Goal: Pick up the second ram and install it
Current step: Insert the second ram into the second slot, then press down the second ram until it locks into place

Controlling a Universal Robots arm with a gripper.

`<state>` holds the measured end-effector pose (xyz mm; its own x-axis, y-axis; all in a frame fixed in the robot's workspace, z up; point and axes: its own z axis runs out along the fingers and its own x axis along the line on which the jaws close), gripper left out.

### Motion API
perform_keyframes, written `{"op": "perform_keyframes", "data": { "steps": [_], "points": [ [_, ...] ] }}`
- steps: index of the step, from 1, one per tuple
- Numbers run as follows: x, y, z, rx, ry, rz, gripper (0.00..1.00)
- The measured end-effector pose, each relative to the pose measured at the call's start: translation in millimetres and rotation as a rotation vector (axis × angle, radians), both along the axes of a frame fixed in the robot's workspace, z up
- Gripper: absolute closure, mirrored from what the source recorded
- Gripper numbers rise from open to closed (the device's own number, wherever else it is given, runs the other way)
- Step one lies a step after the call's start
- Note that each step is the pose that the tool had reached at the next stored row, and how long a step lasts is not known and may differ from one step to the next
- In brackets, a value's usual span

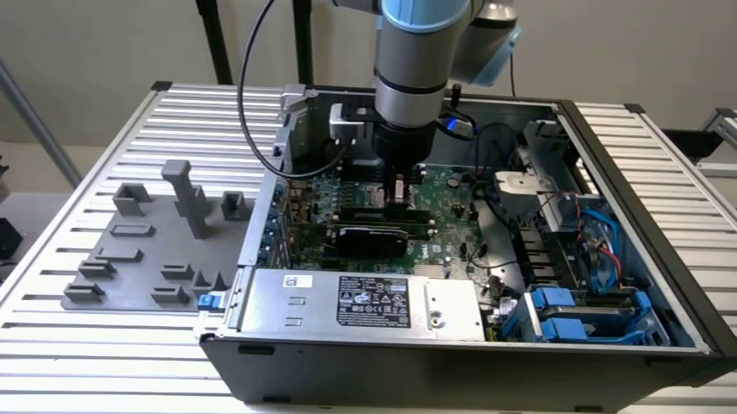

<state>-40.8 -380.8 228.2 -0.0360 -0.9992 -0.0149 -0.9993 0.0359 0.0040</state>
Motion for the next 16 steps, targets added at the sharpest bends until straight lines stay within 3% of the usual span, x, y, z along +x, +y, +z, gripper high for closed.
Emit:
{"op": "perform_keyframes", "data": {
  "steps": [16],
  "points": [
    [-0.8, 1.0, -2.9, -0.0003, 0.0, 0.0, 1.0]
  ]
}}
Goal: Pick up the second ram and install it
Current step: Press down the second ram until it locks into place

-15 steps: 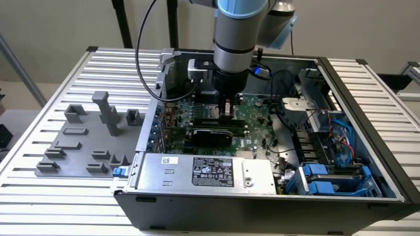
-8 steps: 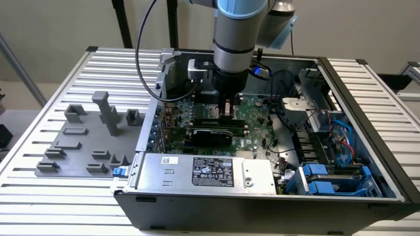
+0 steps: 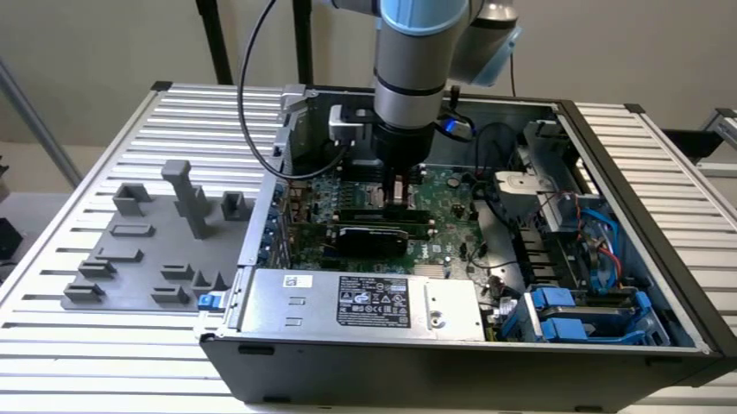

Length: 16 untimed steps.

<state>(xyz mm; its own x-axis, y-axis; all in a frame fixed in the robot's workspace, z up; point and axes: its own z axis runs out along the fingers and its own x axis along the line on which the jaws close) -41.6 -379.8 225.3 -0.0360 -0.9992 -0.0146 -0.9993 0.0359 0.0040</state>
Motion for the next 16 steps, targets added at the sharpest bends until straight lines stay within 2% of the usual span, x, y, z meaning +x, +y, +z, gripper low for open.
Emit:
{"op": "perform_keyframes", "data": {
  "steps": [16],
  "points": [
    [-0.2, 0.0, -1.1, -0.0004, 0.0, 0.0, 1.0]
  ]
}}
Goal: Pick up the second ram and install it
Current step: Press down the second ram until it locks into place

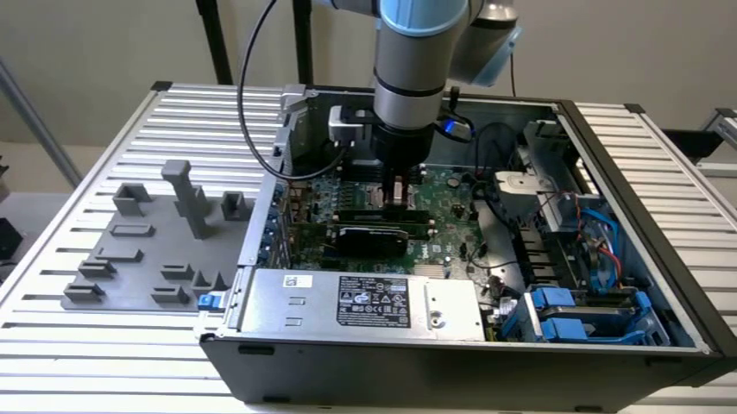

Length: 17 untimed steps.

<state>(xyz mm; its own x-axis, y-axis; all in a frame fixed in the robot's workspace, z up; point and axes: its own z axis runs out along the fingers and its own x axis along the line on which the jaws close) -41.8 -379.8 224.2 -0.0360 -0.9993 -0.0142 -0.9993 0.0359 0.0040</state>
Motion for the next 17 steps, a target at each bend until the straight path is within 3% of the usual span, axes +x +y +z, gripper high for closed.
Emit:
{"op": "perform_keyframes", "data": {
  "steps": [17],
  "points": [
    [-0.3, 0.0, 0.0, -0.0026, 0.0003, 0.0, 1.0]
  ]
}}
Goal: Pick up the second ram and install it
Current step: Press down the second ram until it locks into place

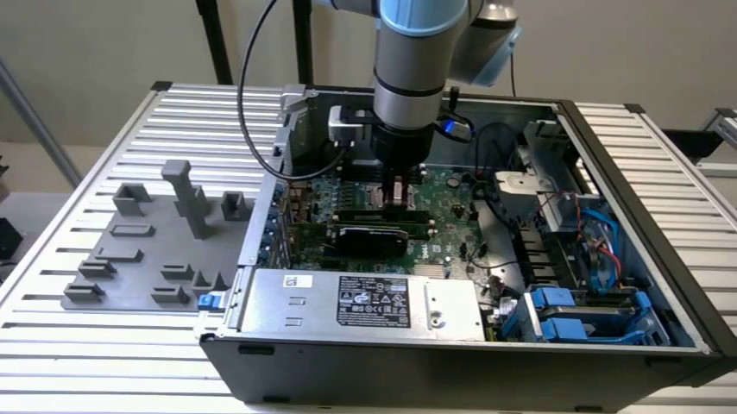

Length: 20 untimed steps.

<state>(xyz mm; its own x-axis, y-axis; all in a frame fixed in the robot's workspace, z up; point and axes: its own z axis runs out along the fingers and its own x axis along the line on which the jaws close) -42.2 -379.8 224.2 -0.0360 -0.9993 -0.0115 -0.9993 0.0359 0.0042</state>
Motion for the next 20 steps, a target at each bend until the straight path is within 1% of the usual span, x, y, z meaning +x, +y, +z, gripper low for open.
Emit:
{"op": "perform_keyframes", "data": {
  "steps": [18, 19, 20],
  "points": [
    [-1.0, 0.0, -1.0, -0.0011, 0.0006, 0.0, 1.0],
    [-1.0, -0.1, -1.0, -0.0012, 0.0006, 0.0, 0.0],
    [-1.0, -0.1, -1.0, -0.0012, 0.0003, 0.0, 0.0]
  ]
}}
